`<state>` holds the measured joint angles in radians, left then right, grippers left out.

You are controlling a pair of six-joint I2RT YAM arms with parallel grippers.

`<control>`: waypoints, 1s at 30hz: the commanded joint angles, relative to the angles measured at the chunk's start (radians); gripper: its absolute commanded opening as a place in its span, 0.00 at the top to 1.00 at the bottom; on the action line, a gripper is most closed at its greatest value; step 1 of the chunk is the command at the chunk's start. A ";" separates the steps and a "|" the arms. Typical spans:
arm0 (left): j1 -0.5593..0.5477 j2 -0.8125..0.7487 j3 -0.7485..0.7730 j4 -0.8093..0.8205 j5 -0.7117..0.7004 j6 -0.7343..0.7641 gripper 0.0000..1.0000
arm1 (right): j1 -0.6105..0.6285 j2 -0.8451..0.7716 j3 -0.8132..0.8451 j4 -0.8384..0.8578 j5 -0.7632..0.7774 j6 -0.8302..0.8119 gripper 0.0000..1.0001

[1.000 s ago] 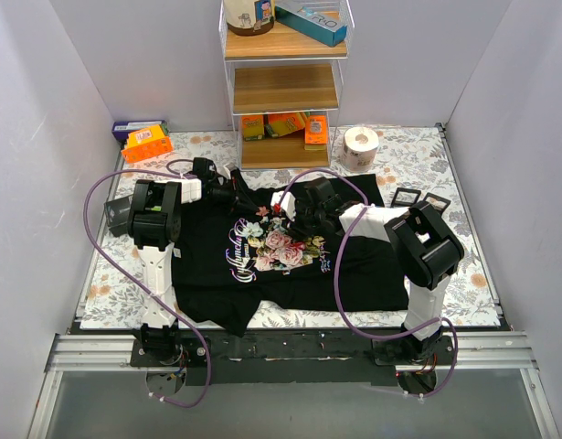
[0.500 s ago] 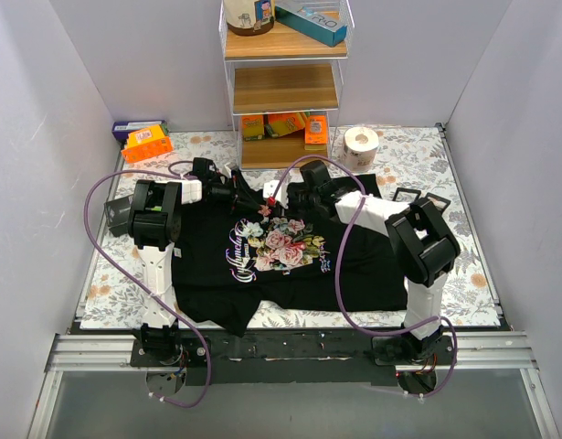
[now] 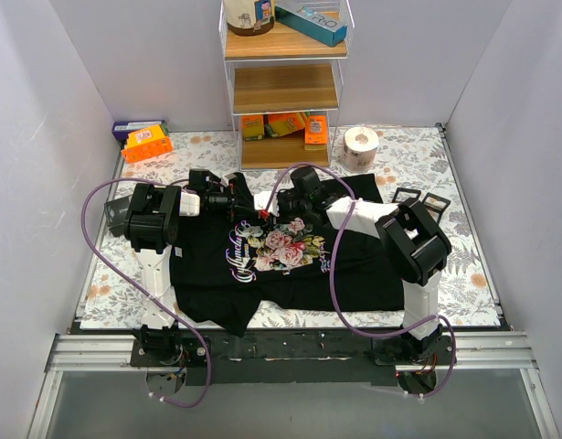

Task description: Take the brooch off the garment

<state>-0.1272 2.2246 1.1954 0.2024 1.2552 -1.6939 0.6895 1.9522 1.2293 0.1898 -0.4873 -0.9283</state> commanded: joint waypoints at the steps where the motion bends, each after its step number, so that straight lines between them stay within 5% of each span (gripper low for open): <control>1: 0.004 -0.075 0.003 0.017 0.035 -0.073 1.00 | 0.007 -0.009 -0.007 0.005 -0.043 -0.038 0.52; 16: 0.005 -0.036 0.000 0.054 0.050 -0.113 1.00 | 0.007 -0.010 -0.037 -0.066 -0.070 -0.159 0.52; 30: 0.005 -0.031 -0.023 0.054 0.058 -0.125 1.00 | 0.007 -0.006 -0.067 0.183 0.069 -0.035 0.59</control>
<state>-0.1257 2.2250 1.1858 0.2718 1.2747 -1.7935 0.6945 1.9522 1.1610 0.2451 -0.4595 -1.0164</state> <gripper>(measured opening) 0.018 0.421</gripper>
